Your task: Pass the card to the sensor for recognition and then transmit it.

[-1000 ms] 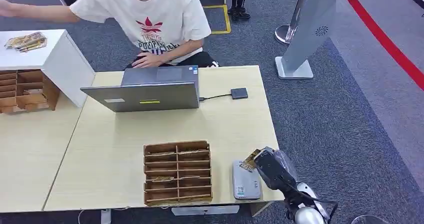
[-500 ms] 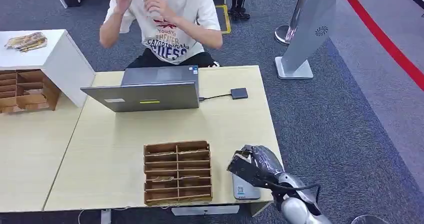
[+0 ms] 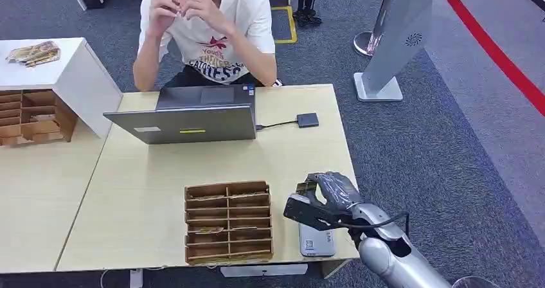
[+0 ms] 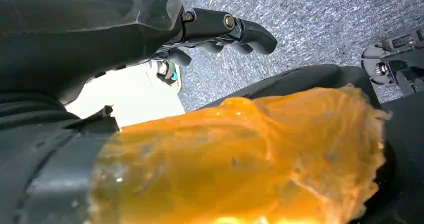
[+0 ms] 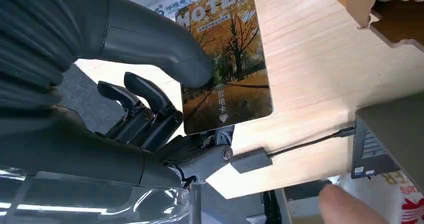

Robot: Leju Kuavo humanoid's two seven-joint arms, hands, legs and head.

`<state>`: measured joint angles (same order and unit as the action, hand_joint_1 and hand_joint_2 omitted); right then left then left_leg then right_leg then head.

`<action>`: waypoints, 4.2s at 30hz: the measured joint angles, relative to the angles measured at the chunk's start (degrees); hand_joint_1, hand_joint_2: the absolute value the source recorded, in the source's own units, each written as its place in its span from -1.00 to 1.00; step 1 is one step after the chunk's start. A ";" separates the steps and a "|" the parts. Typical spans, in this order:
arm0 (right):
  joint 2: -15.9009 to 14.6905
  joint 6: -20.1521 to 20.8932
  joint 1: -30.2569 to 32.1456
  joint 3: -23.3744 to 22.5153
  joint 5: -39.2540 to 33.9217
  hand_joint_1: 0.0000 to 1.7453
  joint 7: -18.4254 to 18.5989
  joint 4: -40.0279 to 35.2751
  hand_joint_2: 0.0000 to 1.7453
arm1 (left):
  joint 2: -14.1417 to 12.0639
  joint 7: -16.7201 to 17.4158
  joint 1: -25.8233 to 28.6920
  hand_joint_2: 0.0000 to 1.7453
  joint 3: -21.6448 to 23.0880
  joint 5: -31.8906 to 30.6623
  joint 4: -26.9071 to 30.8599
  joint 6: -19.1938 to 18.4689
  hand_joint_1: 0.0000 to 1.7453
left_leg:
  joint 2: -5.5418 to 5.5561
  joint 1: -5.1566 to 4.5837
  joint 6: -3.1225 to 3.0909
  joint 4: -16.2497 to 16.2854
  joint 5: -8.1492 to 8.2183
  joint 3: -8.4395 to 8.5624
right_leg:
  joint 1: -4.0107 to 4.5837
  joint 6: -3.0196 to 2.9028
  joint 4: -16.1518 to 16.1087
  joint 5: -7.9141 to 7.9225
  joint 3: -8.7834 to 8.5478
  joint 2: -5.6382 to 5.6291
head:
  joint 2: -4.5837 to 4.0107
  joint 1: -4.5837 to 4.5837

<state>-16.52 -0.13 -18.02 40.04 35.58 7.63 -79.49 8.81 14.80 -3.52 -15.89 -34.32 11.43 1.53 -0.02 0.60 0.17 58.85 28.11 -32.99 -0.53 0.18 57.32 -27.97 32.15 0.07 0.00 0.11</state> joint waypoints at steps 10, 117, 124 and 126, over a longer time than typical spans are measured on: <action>-1.51 -0.02 -1.77 0.83 1.00 1.00 0.15 0.09 1.00 | 0.00 0.00 0.02 -1.00 0.00 0.00 0.00 -0.02 -1.00 | 0.00 -0.01 0.00 0.00 0.00 0.00 | 0.00 0.00 0.00 0.00 0.00 0.00 | 0.00 0.00; -7.80 7.89 -5.02 8.96 -9.97 1.00 0.96 7.06 1.00 | -0.20 1.18 -0.60 -1.00 -2.45 -3.74 0.00 -1.29 -1.00 | 0.02 -0.02 -0.01 0.03 0.00 0.05 | -0.01 0.01 0.00 0.01 -0.08 0.02 | 0.00 0.00; -7.76 7.89 -5.06 8.96 -9.88 1.00 0.96 7.34 1.00 | -0.20 1.18 -0.59 -1.00 -2.45 -3.76 0.00 -1.36 -1.00 | 0.01 -0.02 -0.01 0.03 0.00 0.10 | -0.01 0.01 0.00 0.01 -0.13 0.02 | 0.00 0.00; -7.76 7.89 -5.08 8.96 -9.88 1.00 0.96 7.39 1.00 | -0.20 1.18 -0.59 -1.00 -2.45 -3.76 0.00 -1.38 -1.00 | 0.01 -0.02 -0.01 0.03 0.00 0.12 | -0.01 0.01 0.00 0.01 -0.14 0.02 | 0.00 0.00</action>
<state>-24.28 7.76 -23.09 49.00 25.70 8.59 -72.11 8.61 15.98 -4.12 -18.34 -38.07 11.43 0.15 0.00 0.58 0.16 58.88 28.11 -32.87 -0.53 0.19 57.32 -27.96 32.01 0.09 0.00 0.11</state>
